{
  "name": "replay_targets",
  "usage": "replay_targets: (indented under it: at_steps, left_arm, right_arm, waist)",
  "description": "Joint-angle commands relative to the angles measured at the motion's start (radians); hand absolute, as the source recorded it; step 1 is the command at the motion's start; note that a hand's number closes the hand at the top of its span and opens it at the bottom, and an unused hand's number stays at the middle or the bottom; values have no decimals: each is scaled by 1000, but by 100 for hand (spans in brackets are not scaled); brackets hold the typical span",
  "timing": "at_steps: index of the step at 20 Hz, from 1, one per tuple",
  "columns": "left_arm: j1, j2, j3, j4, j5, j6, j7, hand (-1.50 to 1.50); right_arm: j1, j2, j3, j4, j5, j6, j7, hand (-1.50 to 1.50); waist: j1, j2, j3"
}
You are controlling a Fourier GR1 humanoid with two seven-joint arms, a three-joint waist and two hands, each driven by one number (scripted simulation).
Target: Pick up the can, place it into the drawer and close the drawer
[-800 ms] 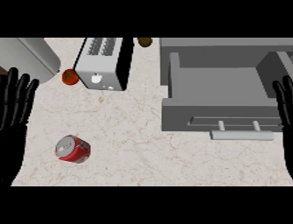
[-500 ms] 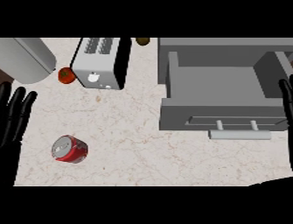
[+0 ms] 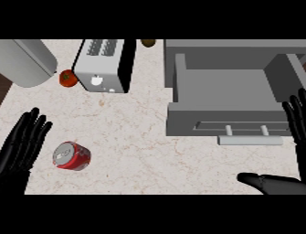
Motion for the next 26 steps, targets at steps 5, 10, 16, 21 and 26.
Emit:
replay_targets:
  at_steps: [5,10,16,21,26]
  left_arm:
    - [128,-28,-9,-116,15,-17,64,-150]
    - [55,-15,112,-86,81,-28,104,-150]
    - [93,-65,66,1,11,-29,11,-150]
    - [-29,-78,90,162,-15,-16,-4,-150]
    - [9,-64,150,231,9,-62,-106,-150]
  right_arm:
    - [59,-13,-60,30,-40,52,-53,-150]
    - [100,16,-25,-42,-10,54,-18,-150]
    - [175,-23,-117,-31,-100,151,-98,-150]
    - [143,-8,-106,-60,-69,127,-34,-150]
    - [88,-30,-168,23,-103,160,-66,-150]
  waist:
    - [1,0,-1]
    - [-2,0,-1]
    - [-4,0,-1]
    - [-7,1,-1]
    - [-3,1,-1]
